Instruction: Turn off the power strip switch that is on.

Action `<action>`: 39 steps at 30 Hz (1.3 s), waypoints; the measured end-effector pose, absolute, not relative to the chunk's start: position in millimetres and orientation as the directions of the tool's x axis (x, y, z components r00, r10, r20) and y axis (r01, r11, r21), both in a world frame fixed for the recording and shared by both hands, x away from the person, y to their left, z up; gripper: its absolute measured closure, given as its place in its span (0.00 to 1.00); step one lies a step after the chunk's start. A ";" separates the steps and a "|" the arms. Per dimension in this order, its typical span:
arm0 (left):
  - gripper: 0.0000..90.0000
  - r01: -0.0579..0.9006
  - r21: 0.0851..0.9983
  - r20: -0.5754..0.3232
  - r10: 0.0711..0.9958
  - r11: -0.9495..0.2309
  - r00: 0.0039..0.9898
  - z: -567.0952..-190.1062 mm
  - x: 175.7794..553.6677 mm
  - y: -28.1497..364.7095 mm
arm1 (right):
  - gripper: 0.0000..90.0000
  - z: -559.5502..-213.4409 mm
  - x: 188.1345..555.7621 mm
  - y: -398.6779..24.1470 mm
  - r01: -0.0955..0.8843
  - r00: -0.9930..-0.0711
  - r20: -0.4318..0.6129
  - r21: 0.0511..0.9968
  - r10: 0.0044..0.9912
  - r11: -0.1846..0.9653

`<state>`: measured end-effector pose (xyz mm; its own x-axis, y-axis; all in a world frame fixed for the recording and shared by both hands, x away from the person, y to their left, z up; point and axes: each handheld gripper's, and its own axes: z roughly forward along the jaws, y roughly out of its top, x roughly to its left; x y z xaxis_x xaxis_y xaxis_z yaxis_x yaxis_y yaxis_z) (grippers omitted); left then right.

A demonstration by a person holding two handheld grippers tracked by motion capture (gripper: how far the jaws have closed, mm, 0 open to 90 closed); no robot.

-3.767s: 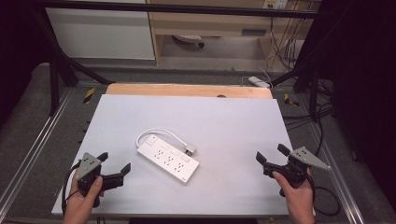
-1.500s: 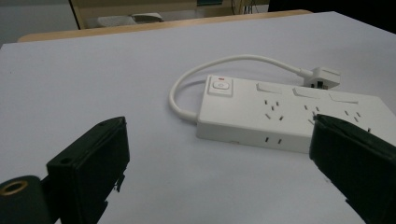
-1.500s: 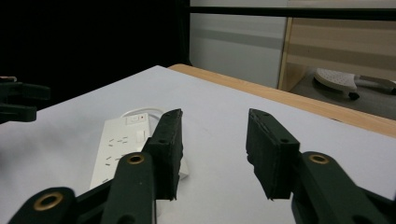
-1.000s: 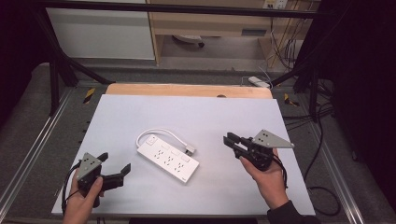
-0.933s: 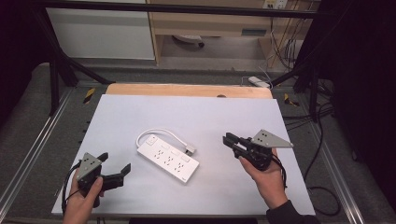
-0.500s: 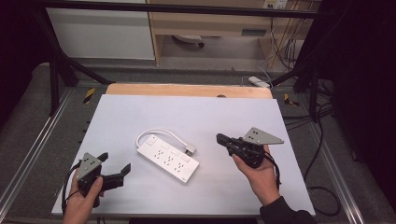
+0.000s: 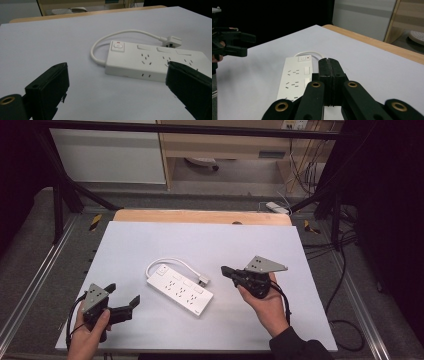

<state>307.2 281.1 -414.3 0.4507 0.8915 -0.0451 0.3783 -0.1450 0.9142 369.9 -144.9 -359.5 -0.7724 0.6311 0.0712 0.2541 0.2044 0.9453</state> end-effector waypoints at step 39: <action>0.05 0.376 0.914 -0.038 0.889 -0.153 0.456 -414.2 307.6 281.2 | 1.00 -384.2 385.0 -93.6 0.318 -0.815 0.079 0.890 0.575 0.327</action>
<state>307.6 281.2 -414.2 0.4558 0.8893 -0.0384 0.3757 -0.1531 0.9140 385.0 -93.6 -384.2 -0.8145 0.5747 0.0794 0.3177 0.3273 0.8899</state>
